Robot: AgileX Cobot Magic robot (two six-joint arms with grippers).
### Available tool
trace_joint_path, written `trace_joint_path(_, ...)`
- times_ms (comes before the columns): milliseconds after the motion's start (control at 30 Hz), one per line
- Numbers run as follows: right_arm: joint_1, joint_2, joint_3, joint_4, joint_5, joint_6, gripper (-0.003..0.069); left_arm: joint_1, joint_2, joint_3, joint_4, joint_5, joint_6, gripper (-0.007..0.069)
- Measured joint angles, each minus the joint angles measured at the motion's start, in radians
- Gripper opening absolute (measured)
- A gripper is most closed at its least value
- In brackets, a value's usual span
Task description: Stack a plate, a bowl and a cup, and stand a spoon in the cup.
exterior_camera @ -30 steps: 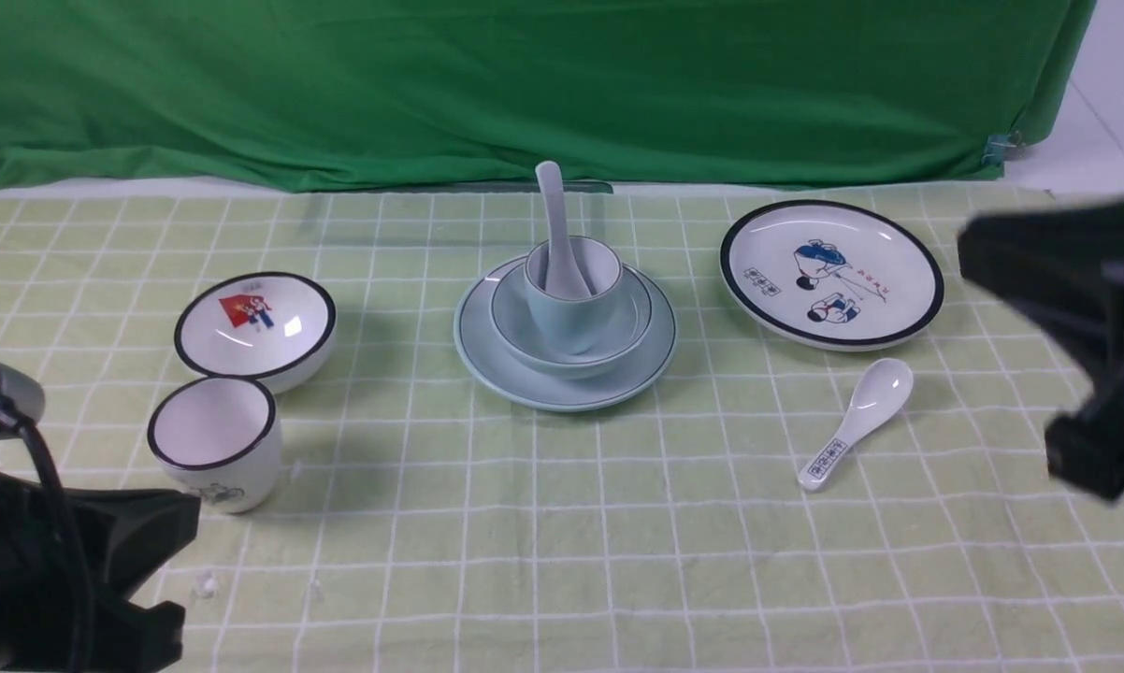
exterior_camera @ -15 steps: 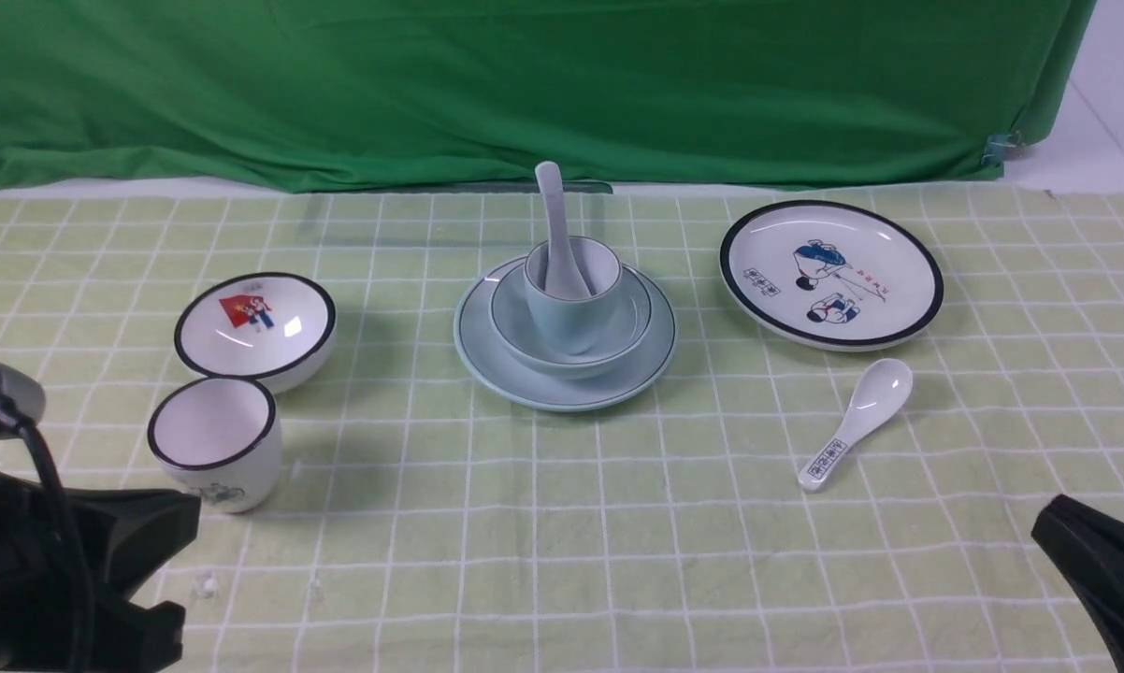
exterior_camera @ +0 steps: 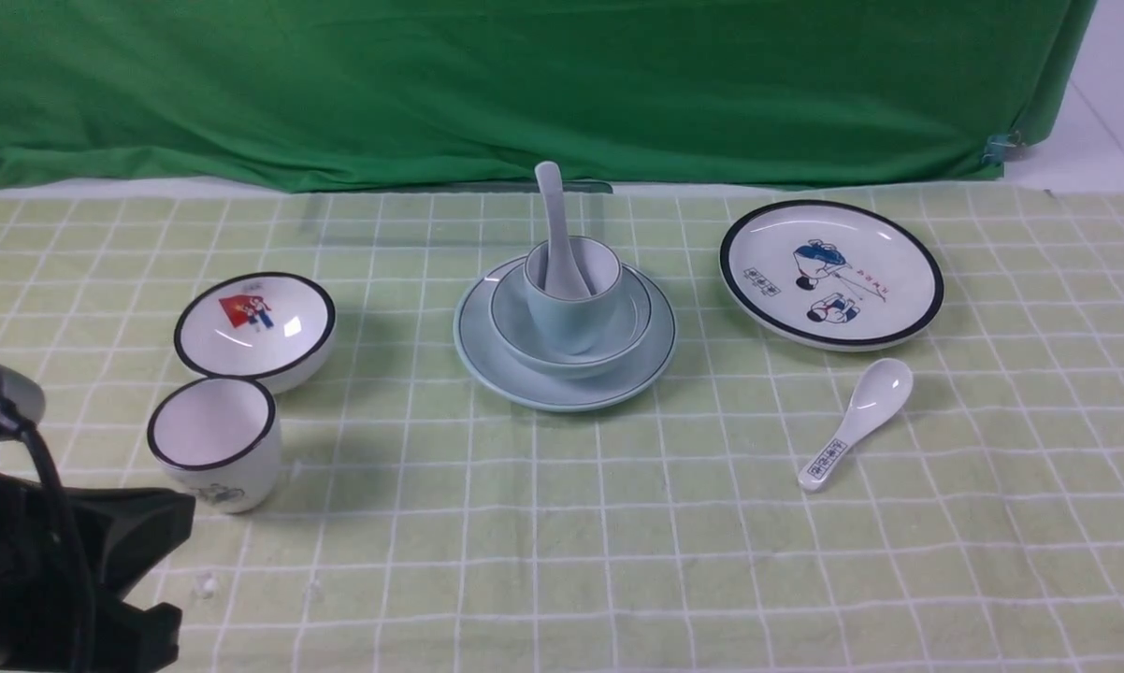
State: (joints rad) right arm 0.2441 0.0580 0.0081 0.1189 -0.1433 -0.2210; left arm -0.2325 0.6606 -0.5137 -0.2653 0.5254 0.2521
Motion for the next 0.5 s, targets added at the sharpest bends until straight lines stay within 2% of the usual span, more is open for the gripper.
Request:
trace_joint_path(67,-0.104,-0.047,0.0,-0.013,0.077,0.043,0.0011,0.0,0.0,0.0,0.007,0.0,0.0,-0.0008)
trace_joint_path(167,-0.199,-0.056,0.0,-0.021,0.16,0.058,0.0011,0.0,-0.001,0.0,0.01,0.001,0.0,-0.0008)
trace_joint_path(300,-0.241,-0.057,0.0,-0.023,0.261,0.067,0.0011,0.0,-0.001,0.0,0.01,0.001,0.003,-0.0008)
trace_joint_path(500,-0.241,-0.058,0.0,-0.024,0.357,0.067,0.0013,0.0,-0.001,0.0,0.01,0.001,0.003,-0.0008)
